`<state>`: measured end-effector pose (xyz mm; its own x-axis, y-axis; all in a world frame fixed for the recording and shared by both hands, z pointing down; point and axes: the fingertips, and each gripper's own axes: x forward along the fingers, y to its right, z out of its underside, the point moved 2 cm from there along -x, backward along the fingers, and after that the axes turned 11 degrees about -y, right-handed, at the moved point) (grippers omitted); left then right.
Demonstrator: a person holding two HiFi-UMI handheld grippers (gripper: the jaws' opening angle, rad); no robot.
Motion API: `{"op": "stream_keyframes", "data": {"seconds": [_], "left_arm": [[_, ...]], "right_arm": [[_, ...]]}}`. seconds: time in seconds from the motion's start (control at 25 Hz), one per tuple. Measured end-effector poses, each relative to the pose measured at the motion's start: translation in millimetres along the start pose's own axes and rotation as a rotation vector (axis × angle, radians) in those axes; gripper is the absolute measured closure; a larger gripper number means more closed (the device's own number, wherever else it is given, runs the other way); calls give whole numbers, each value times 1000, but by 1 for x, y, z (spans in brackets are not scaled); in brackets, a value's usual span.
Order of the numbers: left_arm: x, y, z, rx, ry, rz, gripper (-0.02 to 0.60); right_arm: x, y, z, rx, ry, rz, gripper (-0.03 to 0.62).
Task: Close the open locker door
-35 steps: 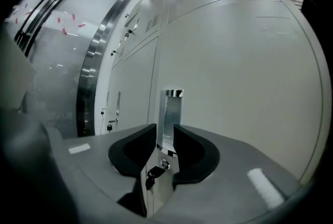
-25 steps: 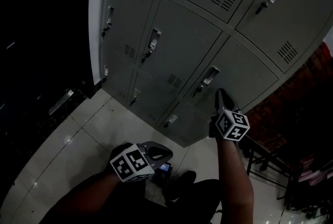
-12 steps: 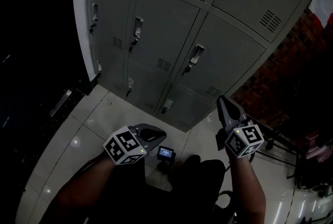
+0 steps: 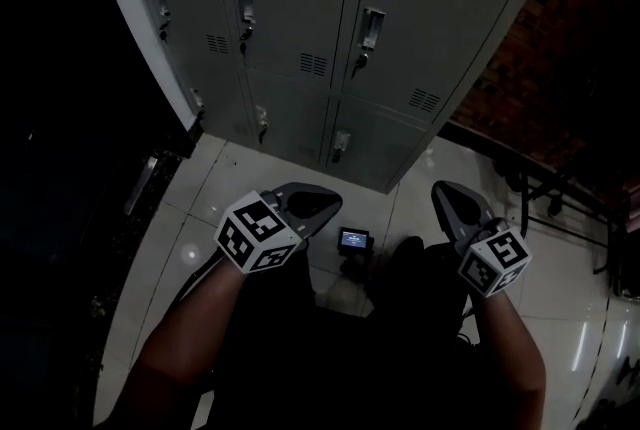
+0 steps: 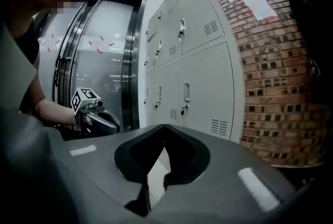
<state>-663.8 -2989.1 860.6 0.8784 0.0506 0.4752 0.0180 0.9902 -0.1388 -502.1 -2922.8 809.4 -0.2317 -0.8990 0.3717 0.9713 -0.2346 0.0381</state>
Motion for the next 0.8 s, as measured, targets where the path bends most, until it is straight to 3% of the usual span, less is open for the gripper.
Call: {"op": "stream_keyframes", "data": {"seconds": [0.16,0.32,0.8], "left_arm": [[6,5,-1,9,-10,11,569],[12,7,-3,18,-18,21,569],[14,7,-2,19,-40,17,569]], "right_arm": [[-3,-8,23,52,-4,-46,591],[-7,-12,38,35,-22,-65,592],[-14,-16,42,41,-3,-139,592]]}}
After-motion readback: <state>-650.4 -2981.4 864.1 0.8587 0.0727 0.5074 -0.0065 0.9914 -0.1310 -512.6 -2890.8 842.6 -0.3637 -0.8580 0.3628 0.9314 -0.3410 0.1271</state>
